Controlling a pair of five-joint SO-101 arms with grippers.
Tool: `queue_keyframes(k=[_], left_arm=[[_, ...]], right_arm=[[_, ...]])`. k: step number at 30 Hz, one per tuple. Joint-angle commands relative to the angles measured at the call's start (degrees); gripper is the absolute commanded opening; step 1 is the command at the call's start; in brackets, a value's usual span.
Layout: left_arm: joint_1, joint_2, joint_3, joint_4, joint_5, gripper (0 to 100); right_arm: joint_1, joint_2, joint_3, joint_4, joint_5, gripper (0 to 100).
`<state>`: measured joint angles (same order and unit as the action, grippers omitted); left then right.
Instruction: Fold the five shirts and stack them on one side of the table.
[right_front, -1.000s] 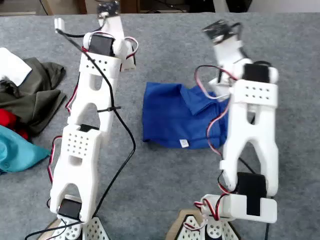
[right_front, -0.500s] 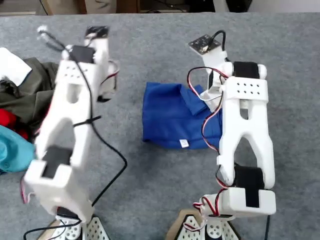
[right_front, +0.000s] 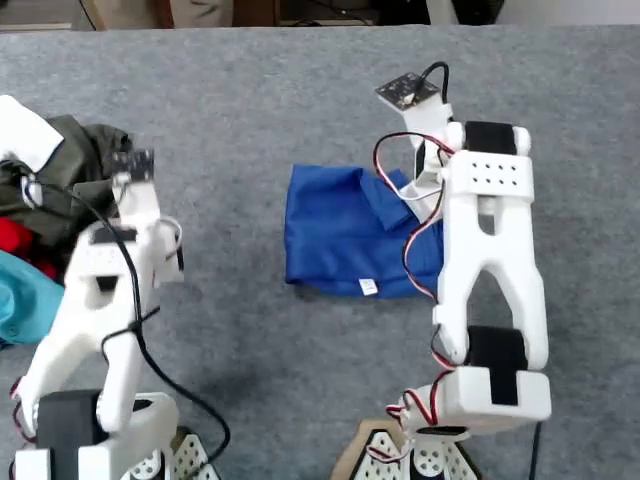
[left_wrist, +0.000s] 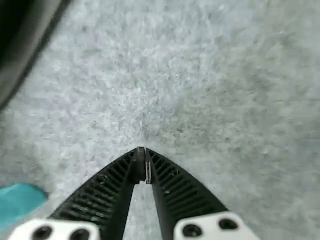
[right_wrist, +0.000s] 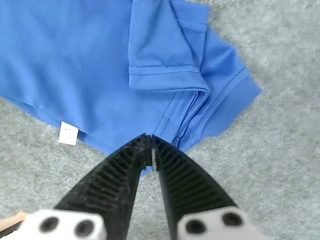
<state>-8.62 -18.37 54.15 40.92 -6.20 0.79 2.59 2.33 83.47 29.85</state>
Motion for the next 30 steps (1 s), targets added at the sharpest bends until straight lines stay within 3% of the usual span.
queue_keyframes(k=[1, 10, 17, 23, 30], left_arm=[[-0.4, -2.4, 5.1, -9.3, -0.3, 2], [-1.6, -2.3, 4.5, -9.7, -0.2, 2], [-1.7, -2.2, 4.5, -9.7, -0.2, 2], [-1.6, -2.1, 4.5, -9.7, -0.2, 2], [-1.6, -2.0, 4.5, -9.7, -0.2, 2]], right_arm=[[-1.6, 2.4, -3.3, -0.1, 0.2, 0.5], [-8.5, 10.2, -7.7, 4.0, 0.1, 0.5], [-10.0, 15.7, -7.7, 0.1, -3.3, 0.5], [-6.1, 21.7, -10.2, -6.2, -3.3, 0.5], [1.7, 29.5, -32.9, -4.4, -3.3, 0.5]])
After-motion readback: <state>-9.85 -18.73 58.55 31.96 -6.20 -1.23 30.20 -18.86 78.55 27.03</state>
